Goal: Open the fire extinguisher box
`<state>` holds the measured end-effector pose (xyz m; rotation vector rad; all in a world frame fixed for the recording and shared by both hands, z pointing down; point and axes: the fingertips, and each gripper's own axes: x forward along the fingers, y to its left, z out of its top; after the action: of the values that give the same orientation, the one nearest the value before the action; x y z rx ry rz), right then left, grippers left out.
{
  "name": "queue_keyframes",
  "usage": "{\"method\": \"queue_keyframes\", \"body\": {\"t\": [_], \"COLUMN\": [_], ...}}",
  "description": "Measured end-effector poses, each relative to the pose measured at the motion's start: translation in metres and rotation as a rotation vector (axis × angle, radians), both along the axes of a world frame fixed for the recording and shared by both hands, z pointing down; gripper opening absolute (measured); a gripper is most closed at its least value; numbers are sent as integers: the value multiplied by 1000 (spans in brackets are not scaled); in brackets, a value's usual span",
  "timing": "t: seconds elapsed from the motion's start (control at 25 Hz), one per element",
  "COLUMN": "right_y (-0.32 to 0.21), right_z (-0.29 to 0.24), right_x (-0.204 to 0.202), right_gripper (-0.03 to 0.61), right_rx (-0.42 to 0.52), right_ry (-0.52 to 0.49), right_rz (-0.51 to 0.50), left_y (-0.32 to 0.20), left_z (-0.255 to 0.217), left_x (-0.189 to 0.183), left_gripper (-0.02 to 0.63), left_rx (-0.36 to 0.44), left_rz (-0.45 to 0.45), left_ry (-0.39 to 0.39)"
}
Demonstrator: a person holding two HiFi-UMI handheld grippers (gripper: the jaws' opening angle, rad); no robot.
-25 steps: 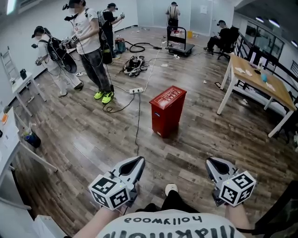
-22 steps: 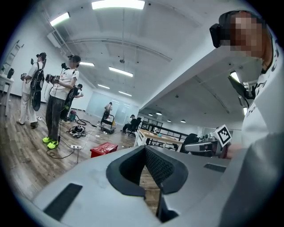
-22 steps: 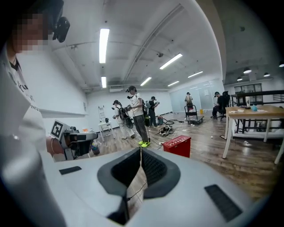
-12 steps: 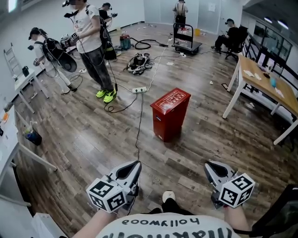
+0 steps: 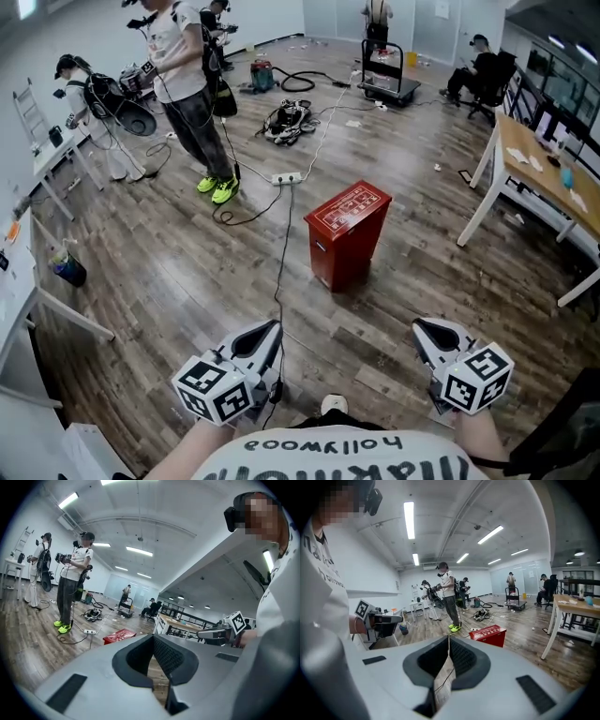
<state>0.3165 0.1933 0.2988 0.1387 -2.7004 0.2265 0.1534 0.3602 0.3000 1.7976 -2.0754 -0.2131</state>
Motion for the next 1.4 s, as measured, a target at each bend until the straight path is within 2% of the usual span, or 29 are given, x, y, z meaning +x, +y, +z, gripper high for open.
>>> {"method": "queue_keyframes", "body": {"t": [0.48,0.96,1.2,1.4], "right_y": [-52,-46,-55,-68], "right_z": [2,8,9,19], "right_x": [-45,-89,-110,-134], "right_gripper": [11,12,11,12], "right_rx": [28,16,14,4], "right_ry": [7,-13,-9,39], "right_rz": [-89,-181,-176,-146], "left_y": [-40,-35,-51,-69], "left_z": [1,-4,-5,-3], "left_x": [-35,-62,-83,-112], "left_gripper": [6,6,6,6], "left_rx": [9,-11,5,22], "left_rz": [-86,-143,-129,-111], "left_ry": [-11,-43,-33,-6]}}
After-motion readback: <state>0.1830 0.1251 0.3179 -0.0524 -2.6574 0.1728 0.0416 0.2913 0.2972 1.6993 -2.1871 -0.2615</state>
